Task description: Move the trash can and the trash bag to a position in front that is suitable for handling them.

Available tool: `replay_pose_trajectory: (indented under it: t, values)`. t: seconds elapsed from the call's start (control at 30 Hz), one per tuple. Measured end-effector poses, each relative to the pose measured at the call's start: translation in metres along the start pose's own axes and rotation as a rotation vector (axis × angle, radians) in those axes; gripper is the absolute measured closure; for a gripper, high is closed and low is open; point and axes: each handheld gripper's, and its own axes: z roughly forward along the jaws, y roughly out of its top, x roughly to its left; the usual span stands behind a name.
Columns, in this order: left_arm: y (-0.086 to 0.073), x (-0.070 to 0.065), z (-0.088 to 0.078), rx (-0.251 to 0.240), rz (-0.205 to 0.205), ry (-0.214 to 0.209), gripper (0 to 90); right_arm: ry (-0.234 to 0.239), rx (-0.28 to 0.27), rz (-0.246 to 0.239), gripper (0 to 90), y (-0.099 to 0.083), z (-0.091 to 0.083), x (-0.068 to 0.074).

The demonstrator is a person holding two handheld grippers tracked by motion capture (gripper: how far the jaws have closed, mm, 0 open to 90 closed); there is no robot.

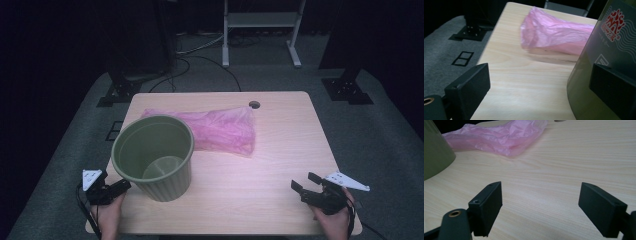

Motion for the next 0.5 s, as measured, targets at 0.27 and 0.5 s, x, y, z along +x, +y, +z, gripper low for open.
replay_pose_trajectory:
  t: [0.27, 0.5]
  values:
    - [0.009, -0.034, 0.024, 0.03, 0.072, -0.049, 2.3, -0.003, -0.008, 0.007, 18.3, 0.001, -0.002, -0.006]
    - [0.015, -0.085, 0.054, 0.055, 0.153, -0.149, 2.7, -0.008, -0.021, 0.018, 18.3, 0.001, -0.007, -0.011]
